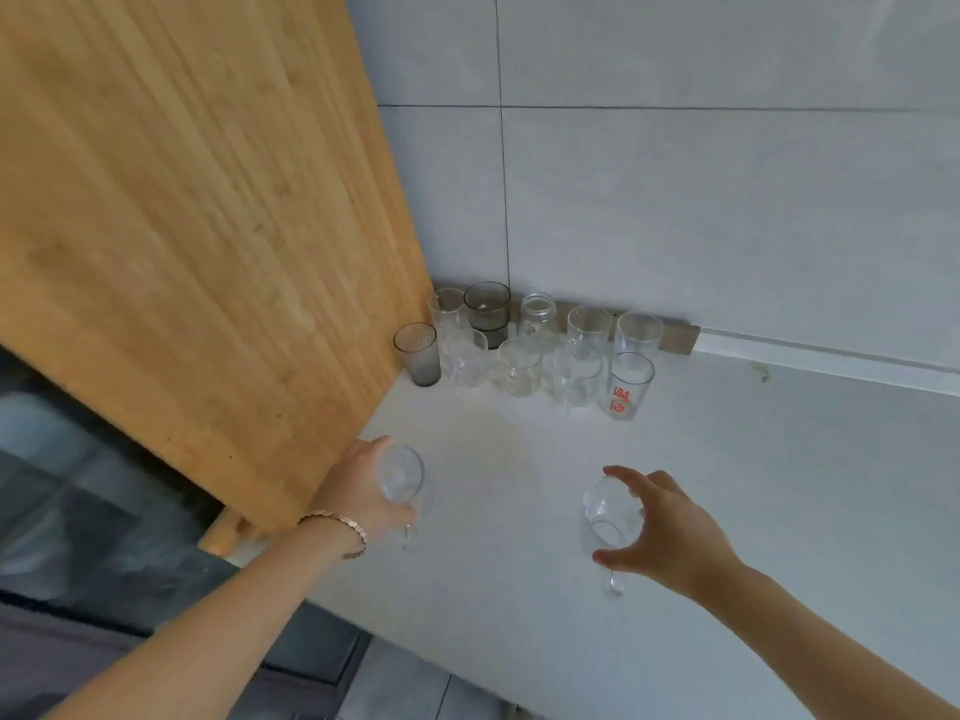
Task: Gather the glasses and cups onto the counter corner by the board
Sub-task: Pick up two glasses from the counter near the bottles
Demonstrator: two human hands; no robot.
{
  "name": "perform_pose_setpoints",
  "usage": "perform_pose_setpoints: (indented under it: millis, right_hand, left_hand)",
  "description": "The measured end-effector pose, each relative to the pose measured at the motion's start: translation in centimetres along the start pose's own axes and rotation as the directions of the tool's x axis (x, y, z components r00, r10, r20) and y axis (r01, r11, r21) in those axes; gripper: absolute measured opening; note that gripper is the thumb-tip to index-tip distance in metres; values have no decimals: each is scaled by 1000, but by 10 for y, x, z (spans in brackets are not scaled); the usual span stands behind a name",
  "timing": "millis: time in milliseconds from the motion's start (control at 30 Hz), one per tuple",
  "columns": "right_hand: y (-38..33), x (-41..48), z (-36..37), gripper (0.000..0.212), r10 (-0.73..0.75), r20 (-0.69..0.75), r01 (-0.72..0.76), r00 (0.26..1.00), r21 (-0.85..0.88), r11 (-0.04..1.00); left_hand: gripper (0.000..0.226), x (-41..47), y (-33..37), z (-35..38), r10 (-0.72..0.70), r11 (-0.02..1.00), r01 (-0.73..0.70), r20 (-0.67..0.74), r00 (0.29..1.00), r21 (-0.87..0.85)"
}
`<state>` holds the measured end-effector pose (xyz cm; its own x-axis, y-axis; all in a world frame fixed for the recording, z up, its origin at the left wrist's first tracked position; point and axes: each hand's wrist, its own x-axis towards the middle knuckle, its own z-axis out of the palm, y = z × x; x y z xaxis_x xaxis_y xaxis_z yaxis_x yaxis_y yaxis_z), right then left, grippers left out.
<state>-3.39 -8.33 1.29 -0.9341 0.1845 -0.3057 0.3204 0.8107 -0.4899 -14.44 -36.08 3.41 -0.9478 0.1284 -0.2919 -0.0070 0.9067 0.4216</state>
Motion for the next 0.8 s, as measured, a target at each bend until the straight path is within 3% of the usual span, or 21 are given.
perform_pose_setpoints:
  millis: [400,633,800]
  right_hand:
    - [-87,120,58,92,79,70,-83,994,63,995]
    - [-149,167,99,97,231,-25,-219,973,238,946]
    - [-184,209,114,93,254,-34,-242,967,208,948]
  left_hand:
    - [89,180,-35,-24,-22,999,18,168,986,28]
    - [81,225,-53,-14,72,997,-73,236,969,-7]
    - [73,232,-58,-13,137,991,-135,192,972,-24]
